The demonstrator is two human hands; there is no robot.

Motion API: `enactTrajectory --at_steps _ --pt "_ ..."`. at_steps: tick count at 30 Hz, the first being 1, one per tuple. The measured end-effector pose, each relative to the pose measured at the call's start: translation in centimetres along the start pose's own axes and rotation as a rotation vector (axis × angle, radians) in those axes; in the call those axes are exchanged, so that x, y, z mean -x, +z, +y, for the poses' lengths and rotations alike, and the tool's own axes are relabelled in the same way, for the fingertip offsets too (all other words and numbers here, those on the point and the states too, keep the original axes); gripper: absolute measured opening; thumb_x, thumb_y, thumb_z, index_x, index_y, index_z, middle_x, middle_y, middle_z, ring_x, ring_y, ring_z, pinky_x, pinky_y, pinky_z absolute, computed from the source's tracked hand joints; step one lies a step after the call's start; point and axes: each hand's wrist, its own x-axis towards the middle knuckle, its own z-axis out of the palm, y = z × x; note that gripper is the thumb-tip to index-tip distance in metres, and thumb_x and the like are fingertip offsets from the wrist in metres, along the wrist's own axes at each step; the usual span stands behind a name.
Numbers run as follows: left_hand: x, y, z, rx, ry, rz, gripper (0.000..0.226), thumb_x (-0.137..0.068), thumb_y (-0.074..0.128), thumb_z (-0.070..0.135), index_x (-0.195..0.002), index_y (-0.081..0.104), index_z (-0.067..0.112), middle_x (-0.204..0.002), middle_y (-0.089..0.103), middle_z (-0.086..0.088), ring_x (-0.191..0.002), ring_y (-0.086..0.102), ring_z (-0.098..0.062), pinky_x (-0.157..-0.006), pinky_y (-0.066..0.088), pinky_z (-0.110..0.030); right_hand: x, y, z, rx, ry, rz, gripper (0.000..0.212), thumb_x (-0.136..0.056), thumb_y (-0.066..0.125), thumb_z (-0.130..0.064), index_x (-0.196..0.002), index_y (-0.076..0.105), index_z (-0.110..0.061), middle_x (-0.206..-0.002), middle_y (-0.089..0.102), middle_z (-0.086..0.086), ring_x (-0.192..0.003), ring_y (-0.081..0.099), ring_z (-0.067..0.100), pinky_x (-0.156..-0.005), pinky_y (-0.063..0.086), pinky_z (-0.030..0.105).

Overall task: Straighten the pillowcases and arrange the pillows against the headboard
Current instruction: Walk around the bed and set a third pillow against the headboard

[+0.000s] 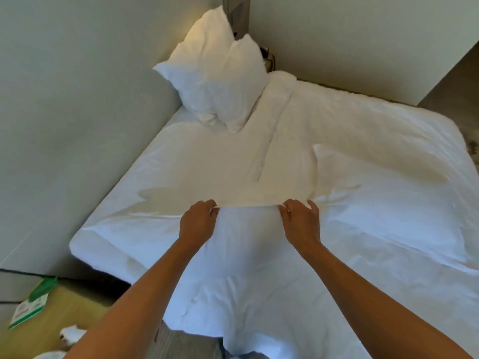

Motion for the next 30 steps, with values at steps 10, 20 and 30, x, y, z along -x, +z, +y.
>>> enactTrajectory --at_steps 10,20,30 --pt "-1.2 2.5 -6.1 0.018 -0.035 -0.062 0.031 -0.102 0.053 0.027 -0.129 0.055 0.013 -0.123 0.05 -0.009 -0.091 0.066 -0.035 -0.078 0.054 -0.039 -2.6 5.5 -0.5 -0.042 -0.007 -0.058 0.026 -0.112 0.037 -0.035 -0.097 0.052 -0.02 -0.086 0.061 0.0 -0.075 0.062 0.028 -0.066 0.051 0.04" --pt "-2.9 -1.1 -4.0 -0.048 0.01 0.033 0.017 -0.101 0.056 0.035 -0.11 0.062 0.023 -0.101 0.062 -0.002 -0.088 0.063 -0.026 -0.071 0.048 -0.034 -5.6 2.8 0.7 -0.199 -0.091 -0.011 0.025 -0.111 0.045 -0.034 -0.09 0.051 -0.021 -0.081 0.058 -0.002 -0.071 0.057 0.024 -0.063 0.042 0.034" --pt "-4.2 -4.7 -0.1 -0.221 -0.101 0.164 0.015 -0.103 0.053 0.029 -0.106 0.061 0.016 -0.101 0.063 -0.007 -0.089 0.063 -0.028 -0.075 0.052 -0.039 -10.8 1.1 0.2 -0.371 -0.191 -0.063 0.024 -0.109 0.046 -0.04 -0.088 0.043 -0.03 -0.07 0.055 -0.01 -0.064 0.057 0.015 -0.053 0.041 0.03"
